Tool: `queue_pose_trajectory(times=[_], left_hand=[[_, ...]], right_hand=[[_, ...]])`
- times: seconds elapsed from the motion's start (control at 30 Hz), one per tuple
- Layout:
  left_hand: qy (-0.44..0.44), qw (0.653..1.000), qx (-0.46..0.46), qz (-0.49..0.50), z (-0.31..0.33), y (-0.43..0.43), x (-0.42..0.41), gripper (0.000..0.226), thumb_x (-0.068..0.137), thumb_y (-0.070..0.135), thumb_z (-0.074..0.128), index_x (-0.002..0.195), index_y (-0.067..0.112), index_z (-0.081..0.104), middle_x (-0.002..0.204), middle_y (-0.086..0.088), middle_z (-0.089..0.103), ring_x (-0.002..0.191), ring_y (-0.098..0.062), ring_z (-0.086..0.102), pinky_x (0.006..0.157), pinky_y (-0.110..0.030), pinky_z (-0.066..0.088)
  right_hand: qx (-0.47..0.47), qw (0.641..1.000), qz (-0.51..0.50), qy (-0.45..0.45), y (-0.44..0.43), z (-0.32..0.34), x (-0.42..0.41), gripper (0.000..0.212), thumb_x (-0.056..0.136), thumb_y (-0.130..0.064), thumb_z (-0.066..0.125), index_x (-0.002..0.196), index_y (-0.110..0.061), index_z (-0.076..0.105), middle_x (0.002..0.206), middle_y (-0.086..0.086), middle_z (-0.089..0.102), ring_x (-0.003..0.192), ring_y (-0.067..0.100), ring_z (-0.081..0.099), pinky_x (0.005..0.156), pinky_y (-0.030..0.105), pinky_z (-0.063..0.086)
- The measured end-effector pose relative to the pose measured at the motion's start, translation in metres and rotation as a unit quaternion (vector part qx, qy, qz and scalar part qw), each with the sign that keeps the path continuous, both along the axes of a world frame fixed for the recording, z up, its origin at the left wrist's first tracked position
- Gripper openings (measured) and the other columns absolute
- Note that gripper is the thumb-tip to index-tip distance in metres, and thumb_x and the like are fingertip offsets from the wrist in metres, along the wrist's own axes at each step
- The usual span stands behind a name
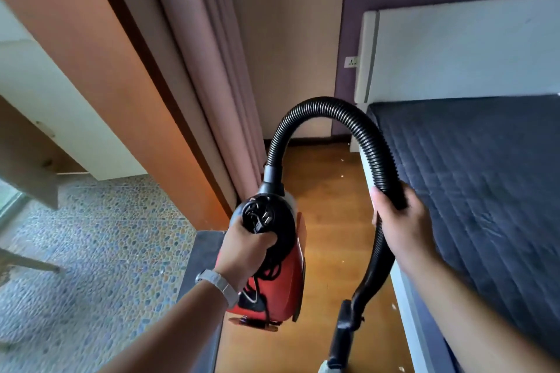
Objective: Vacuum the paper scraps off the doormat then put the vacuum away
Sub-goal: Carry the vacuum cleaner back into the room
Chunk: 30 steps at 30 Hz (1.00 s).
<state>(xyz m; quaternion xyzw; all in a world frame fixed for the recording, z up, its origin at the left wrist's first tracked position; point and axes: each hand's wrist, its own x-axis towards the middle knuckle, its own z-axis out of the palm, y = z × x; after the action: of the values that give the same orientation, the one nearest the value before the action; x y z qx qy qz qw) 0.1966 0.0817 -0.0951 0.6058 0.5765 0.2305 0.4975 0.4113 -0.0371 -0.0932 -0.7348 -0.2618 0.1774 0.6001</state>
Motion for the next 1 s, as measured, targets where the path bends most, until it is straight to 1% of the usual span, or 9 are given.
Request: queue_pose_trajectory(times=[0.13,0.37,0.5,0.6,0.67,0.77,0.87,0.93,1.0], left_hand=[[-0.002,1.0,-0.004,-0.001,0.0,0.044,0.042,0.041,0.069,0.007,0.072,0.105,0.026,0.063,0.083,0.005,0.072,0.072,-0.012,0.068,0.053,-0.02,0.048],[0.002,1.0,-0.02,-0.022,-0.025,0.129,0.112,0.026,0.064,0.01,0.074,0.086,0.021,0.066,0.075,0.002,0.072,0.07,-0.018,0.068,0.062,-0.029,0.054],[0.002,0.998,-0.04,-0.057,-0.044,0.193,0.16,0.019,0.067,0.008,0.075,0.081,0.016,0.066,0.074,0.0,0.071,0.067,-0.016,0.066,0.061,-0.028,0.052],[-0.009,0.995,-0.049,-0.083,-0.045,0.246,0.194,0.021,0.068,0.005,0.075,0.08,0.018,0.064,0.075,0.002,0.071,0.069,-0.015,0.066,0.068,-0.032,0.056],[-0.012,0.994,-0.051,-0.093,-0.045,0.281,0.214,0.023,0.068,0.003,0.075,0.078,0.02,0.063,0.074,0.005,0.07,0.069,-0.012,0.066,0.068,-0.031,0.055],[-0.026,0.993,-0.047,-0.107,-0.043,0.331,0.244,0.022,0.068,0.003,0.074,0.081,0.019,0.065,0.073,0.005,0.071,0.069,-0.013,0.066,0.067,-0.03,0.055],[-0.014,0.993,-0.044,-0.113,-0.043,0.371,0.268,0.022,0.068,0.004,0.074,0.082,0.019,0.066,0.073,0.004,0.071,0.069,-0.015,0.066,0.065,-0.029,0.054],[-0.012,0.993,-0.04,-0.112,-0.042,0.392,0.282,0.025,0.067,0.006,0.075,0.087,0.019,0.067,0.076,0.003,0.072,0.072,-0.017,0.068,0.067,-0.032,0.056],[-0.002,0.992,-0.033,-0.119,-0.043,0.415,0.299,0.025,0.068,0.008,0.075,0.088,0.02,0.066,0.077,0.002,0.071,0.071,-0.014,0.067,0.064,-0.029,0.054]], right_hand=[[-0.013,1.0,-0.018,-0.006,0.032,0.002,0.037,0.011,0.089,-0.033,0.069,0.086,-0.026,0.061,0.059,0.001,0.062,0.047,0.009,0.057,0.044,0.021,0.043],[-0.037,0.998,-0.051,0.002,0.104,-0.008,0.094,0.012,0.089,-0.032,0.069,0.087,-0.024,0.061,0.061,0.0,0.06,0.045,0.004,0.054,0.05,0.027,0.043],[-0.065,0.995,-0.08,0.0,0.159,-0.015,0.138,0.016,0.089,-0.036,0.068,0.082,-0.024,0.06,0.059,-0.001,0.059,0.045,0.008,0.053,0.049,0.028,0.042],[-0.063,0.992,-0.106,0.008,0.204,-0.013,0.167,0.018,0.089,-0.033,0.068,0.08,-0.021,0.059,0.058,0.001,0.058,0.044,0.01,0.051,0.048,0.028,0.041],[-0.069,0.991,-0.11,0.011,0.236,-0.008,0.185,0.019,0.09,-0.031,0.068,0.08,-0.018,0.058,0.059,0.005,0.057,0.043,0.009,0.05,0.044,0.026,0.041],[-0.064,0.99,-0.122,0.004,0.281,0.001,0.208,0.015,0.09,-0.029,0.068,0.082,-0.019,0.06,0.058,0.003,0.058,0.042,0.008,0.052,0.04,0.022,0.041],[-0.067,0.99,-0.126,-0.002,0.31,0.003,0.23,0.012,0.089,-0.033,0.068,0.083,-0.024,0.062,0.059,-0.001,0.06,0.046,0.009,0.056,0.047,0.027,0.044],[-0.061,0.99,-0.131,0.005,0.326,0.006,0.248,0.013,0.089,-0.033,0.068,0.082,-0.024,0.061,0.059,-0.001,0.06,0.049,0.011,0.057,0.051,0.03,0.045],[-0.057,0.989,-0.136,0.01,0.344,0.004,0.269,0.013,0.089,-0.032,0.068,0.082,-0.023,0.061,0.058,-0.001,0.059,0.05,0.014,0.057,0.052,0.031,0.045]])
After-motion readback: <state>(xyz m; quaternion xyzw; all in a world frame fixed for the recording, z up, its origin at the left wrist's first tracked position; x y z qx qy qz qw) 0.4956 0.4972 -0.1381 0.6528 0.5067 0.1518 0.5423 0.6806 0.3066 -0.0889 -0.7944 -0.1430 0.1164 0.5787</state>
